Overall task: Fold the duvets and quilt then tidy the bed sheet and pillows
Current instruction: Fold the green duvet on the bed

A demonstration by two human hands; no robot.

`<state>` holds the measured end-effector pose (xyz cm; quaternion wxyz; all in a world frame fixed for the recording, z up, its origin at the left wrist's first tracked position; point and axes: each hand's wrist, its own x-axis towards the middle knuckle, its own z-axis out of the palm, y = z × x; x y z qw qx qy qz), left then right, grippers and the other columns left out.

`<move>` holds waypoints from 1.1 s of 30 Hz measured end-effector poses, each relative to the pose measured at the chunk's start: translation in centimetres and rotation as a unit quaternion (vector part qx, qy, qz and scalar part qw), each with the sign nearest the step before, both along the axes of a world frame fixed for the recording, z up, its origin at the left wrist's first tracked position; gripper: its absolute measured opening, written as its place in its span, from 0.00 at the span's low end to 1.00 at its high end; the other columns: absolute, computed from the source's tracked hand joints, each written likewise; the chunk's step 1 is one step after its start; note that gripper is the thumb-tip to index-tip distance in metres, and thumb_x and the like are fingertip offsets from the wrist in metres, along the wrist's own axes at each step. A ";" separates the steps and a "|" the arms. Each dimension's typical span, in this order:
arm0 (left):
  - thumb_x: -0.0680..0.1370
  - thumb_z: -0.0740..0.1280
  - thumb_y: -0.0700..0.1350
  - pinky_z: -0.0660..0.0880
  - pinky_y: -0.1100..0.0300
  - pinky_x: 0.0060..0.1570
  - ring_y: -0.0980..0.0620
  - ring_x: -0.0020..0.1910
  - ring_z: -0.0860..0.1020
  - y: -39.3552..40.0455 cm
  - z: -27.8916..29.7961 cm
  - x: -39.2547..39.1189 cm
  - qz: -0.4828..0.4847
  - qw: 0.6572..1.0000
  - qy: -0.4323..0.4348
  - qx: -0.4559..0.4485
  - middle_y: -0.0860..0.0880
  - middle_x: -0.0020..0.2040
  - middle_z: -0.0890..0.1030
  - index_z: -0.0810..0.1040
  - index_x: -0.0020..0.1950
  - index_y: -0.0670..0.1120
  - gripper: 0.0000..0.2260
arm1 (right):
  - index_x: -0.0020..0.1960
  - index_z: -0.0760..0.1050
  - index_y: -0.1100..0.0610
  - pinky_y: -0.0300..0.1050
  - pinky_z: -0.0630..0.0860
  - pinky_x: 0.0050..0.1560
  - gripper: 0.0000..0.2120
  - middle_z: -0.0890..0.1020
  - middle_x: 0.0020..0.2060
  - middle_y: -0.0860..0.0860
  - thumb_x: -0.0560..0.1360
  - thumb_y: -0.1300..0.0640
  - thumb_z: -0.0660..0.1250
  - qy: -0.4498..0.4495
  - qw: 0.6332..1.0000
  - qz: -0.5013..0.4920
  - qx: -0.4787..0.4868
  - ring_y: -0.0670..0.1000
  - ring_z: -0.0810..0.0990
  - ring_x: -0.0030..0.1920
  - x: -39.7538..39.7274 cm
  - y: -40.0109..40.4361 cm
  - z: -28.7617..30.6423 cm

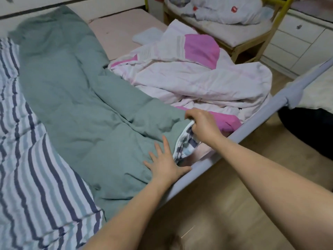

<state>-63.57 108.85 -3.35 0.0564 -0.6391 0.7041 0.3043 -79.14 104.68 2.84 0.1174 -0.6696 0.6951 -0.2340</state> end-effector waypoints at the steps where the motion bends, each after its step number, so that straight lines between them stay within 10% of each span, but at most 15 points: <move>1: 0.64 0.71 0.70 0.49 0.33 0.69 0.36 0.76 0.48 0.1 -0.2 -0.2 0.043 0.999 0.021 -0.025 0.43 0.79 0.43 0.32 0.77 0.53 0.59 | 0.45 0.79 0.59 0.46 0.66 0.41 0.18 0.82 0.43 0.55 0.62 0.71 0.57 -0.038 0.999 -0.006 -0.020 0.59 0.77 0.46 1.1 -0.4 0.7; 10: 0.65 0.72 0.44 0.56 0.39 0.69 0.42 0.74 0.58 -2.2 2.8 7.6 0.259 0.928 -0.061 -0.260 0.43 0.77 0.58 0.56 0.77 0.48 0.43 | 0.30 0.71 0.56 0.43 0.63 0.32 0.10 0.74 0.25 0.48 0.57 0.64 0.52 -0.236 0.965 -0.009 -0.114 0.49 0.71 0.30 7.2 -1.0 7.1; 15: 0.69 0.66 0.37 0.74 0.48 0.47 0.36 0.52 0.77 -1.4 6.9 14.8 0.264 0.936 -0.031 -0.232 0.38 0.53 0.79 0.74 0.55 0.43 0.15 | 0.34 0.70 0.57 0.44 0.61 0.34 0.09 0.71 0.29 0.49 0.62 0.64 0.52 -0.279 0.953 -0.035 -0.108 0.51 0.69 0.34 9.5 0.5 8.6; 19: 0.69 0.66 0.33 0.73 0.48 0.47 0.33 0.50 0.77 -1.0 11.9 17.7 0.249 0.934 -0.011 -0.257 0.33 0.48 0.80 0.78 0.50 0.37 0.10 | 0.50 0.70 0.61 0.43 0.62 0.41 0.15 0.71 0.46 0.56 0.67 0.58 0.70 0.018 0.980 0.173 -0.098 0.54 0.68 0.44 10.4 2.0 8.8; 23: 0.69 0.66 0.35 0.72 0.48 0.48 0.34 0.52 0.78 0.0 15.5 18.5 0.129 0.940 -0.020 -0.315 0.35 0.50 0.81 0.80 0.53 0.40 0.13 | 0.55 0.76 0.57 0.48 0.64 0.37 0.28 0.76 0.35 0.55 0.56 0.56 0.78 0.396 0.895 0.147 -0.143 0.56 0.73 0.35 11.0 1.9 9.4; 28: 0.73 0.66 0.38 0.74 0.48 0.53 0.37 0.57 0.77 2.2 16.5 21.3 0.148 0.954 -0.041 -0.257 0.38 0.56 0.79 0.72 0.65 0.44 0.20 | 0.41 0.78 0.59 0.47 0.71 0.42 0.10 0.77 0.24 0.55 0.65 0.64 0.60 0.487 0.801 0.262 -0.229 0.55 0.73 0.32 13.4 2.4 11.1; 33: 0.76 0.61 0.36 0.70 0.50 0.57 0.37 0.60 0.75 5.1 16.8 16.5 0.151 0.968 -0.070 -0.189 0.36 0.59 0.77 0.74 0.59 0.37 0.12 | 0.27 0.74 0.55 0.43 0.72 0.35 0.06 0.76 0.23 0.51 0.61 0.63 0.68 0.492 0.769 0.333 -0.236 0.54 0.75 0.31 11.8 1.7 15.5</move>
